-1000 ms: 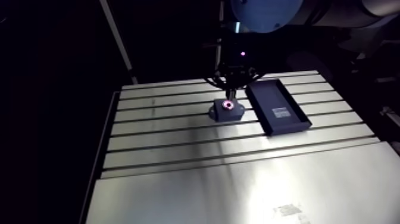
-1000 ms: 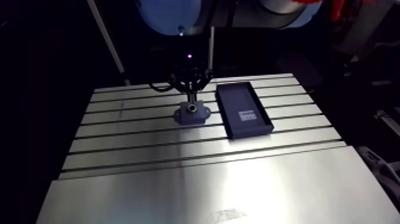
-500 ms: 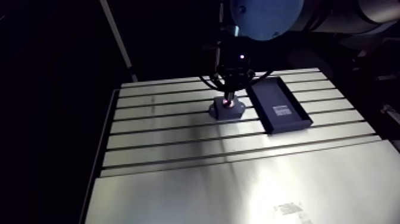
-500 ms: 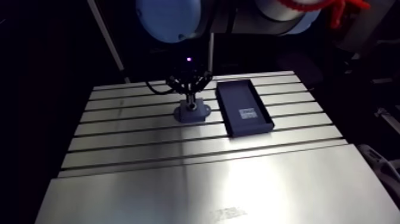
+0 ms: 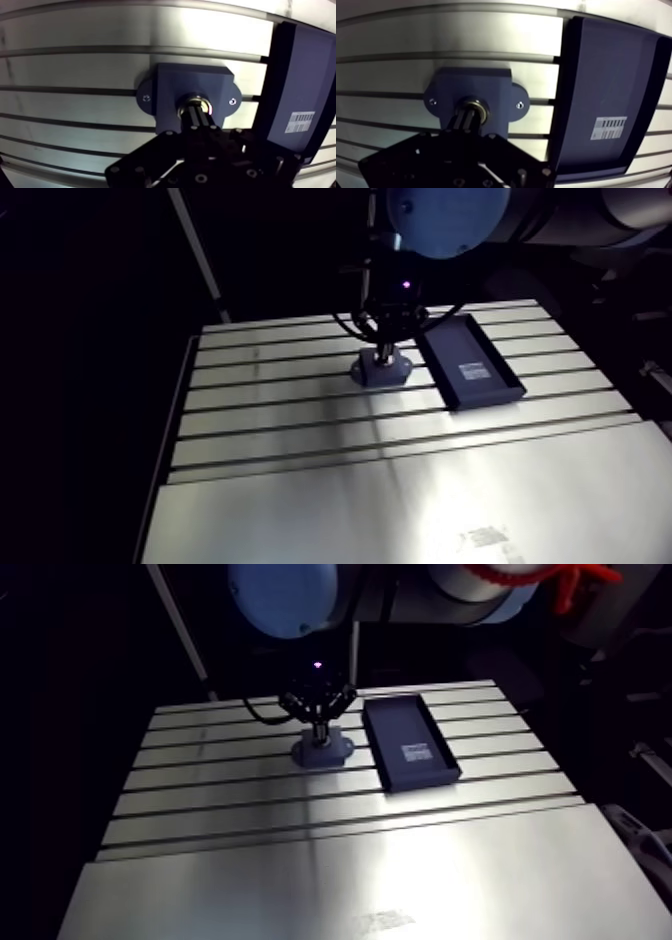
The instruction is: Pick up the bearing and press it into the housing until flush.
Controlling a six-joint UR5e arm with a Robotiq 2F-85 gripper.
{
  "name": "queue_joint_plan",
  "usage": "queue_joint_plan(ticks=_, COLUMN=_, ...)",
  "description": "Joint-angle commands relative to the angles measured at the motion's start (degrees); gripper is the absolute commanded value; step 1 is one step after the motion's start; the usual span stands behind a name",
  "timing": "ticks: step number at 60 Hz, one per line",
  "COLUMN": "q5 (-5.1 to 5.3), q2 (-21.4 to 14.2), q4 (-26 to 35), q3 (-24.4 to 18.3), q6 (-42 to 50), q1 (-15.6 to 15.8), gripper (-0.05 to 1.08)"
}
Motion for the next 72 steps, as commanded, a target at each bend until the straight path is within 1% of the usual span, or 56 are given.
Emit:
queue_joint_plan(ticks=1, q5=-0.01, q2=0.1, q4=0.0, q3=0.0, q6=-0.1, q1=0.0, gripper=1.06)
queue_joint_plan(ticks=72, q5=-0.10, q2=0.6, q4=-0.2, q3=0.5, q6=-0.2, q1=-0.1, gripper=1.06)
